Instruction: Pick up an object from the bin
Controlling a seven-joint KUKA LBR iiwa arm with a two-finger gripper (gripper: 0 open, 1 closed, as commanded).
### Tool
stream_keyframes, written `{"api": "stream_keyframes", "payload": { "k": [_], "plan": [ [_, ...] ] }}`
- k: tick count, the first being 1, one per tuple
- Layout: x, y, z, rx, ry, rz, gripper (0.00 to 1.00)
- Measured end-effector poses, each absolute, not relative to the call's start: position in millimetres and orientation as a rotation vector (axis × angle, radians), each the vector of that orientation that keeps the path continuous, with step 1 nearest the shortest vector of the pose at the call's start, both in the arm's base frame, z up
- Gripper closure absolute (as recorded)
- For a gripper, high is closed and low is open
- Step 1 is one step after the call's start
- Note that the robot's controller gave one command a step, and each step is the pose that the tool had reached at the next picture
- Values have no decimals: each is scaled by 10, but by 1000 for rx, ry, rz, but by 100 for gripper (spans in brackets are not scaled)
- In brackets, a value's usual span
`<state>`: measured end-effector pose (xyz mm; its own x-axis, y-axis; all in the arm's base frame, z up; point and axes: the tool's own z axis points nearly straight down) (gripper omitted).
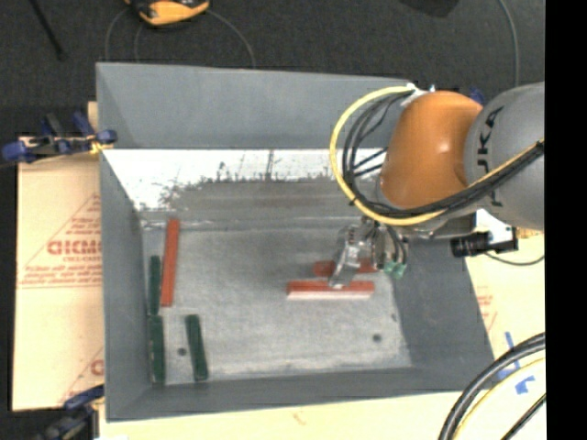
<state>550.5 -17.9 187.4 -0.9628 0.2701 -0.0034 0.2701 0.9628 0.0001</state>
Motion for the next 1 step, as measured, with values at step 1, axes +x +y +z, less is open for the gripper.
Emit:
{"api": "stream_keyframes", "payload": {
  "k": [1],
  "plan": [
    [5812,-65,2321,409,3117,-1,100]
  ]
}}
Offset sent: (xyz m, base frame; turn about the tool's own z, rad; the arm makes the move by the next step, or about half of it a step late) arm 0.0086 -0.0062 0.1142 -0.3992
